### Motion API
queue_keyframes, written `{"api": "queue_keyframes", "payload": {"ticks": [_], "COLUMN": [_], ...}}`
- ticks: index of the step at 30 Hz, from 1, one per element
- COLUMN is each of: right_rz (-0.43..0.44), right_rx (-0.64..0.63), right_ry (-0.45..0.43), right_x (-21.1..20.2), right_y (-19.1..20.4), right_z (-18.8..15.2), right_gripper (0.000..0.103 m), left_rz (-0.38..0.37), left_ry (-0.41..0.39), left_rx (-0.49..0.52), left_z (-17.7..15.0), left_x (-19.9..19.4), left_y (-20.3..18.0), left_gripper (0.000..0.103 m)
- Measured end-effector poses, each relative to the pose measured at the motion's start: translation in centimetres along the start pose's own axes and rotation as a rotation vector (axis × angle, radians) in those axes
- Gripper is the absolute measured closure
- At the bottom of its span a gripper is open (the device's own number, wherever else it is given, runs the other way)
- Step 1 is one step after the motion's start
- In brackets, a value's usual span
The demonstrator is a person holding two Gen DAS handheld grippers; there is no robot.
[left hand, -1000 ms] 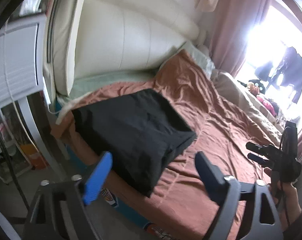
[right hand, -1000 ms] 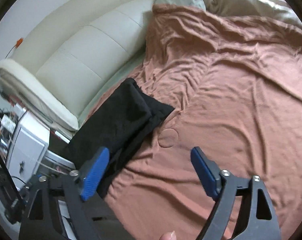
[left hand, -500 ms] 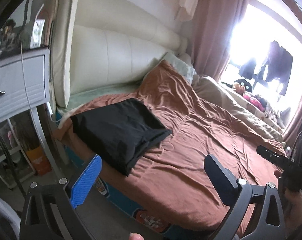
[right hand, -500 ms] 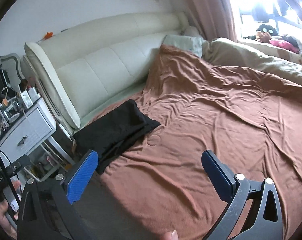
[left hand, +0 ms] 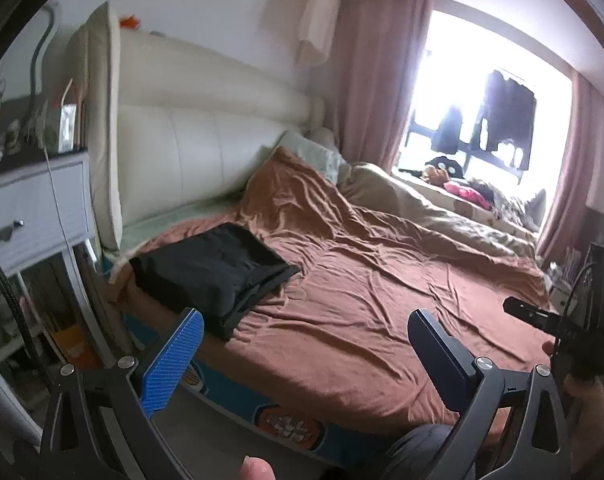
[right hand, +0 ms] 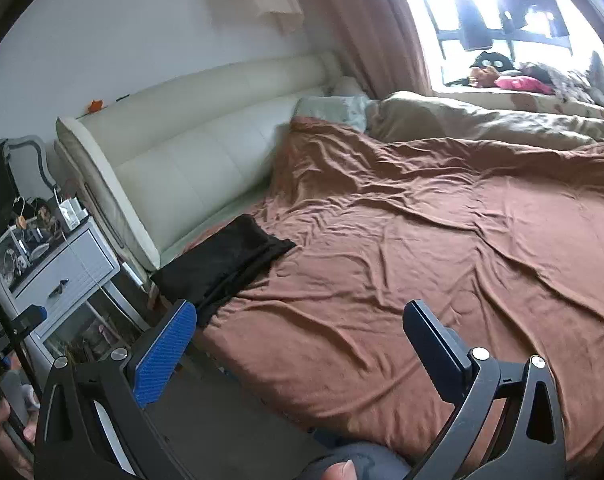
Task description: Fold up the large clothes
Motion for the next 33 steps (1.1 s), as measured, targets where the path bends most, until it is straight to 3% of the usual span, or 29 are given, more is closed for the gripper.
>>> {"api": "queue_keyframes", "payload": {"ticks": [7,20,28,33], "right_rz": [-0.081,-0.047,-0.041,-0.028], "right_rx": [-0.05,-0.108,-0.132,-0.082], "right_ry": [-0.007,-0.034,-0.053,-0.043], "right_x": [-4.6,-11.9,-15.6,-16.5], "right_y": [-0.4,2.7,2.5,1.5], "right_z": [-2.1,-5.2,-8.0,-8.5], "right_gripper": [0.0,0.0,0.0,0.0], "left_rz": [-0.048,-0.061,-0.071,-0.07], "left_ry": [-0.008,-0.024,-0.026,-0.016], "left_rx": [0.026,0.074,0.084,0.087], "left_z": [-1.4,-5.2,-7.5,-8.4], "left_x": [-3.2,-7.4,-9.2,-9.5], "left_y": [-1.5,-2.6,-3.1,-3.0], "left_gripper": [0.0,0.001,0.0,0.0]}}
Point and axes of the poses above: each gripper's, at about its wrist camera, not at the fingertips, and x roughly the way its jaws point, y to its left, z to its top, the point moved 6 cm from there along x, roughly the way its jaws point, and after that the axes turned 15 degrees about -y, right-handed, at the moved point
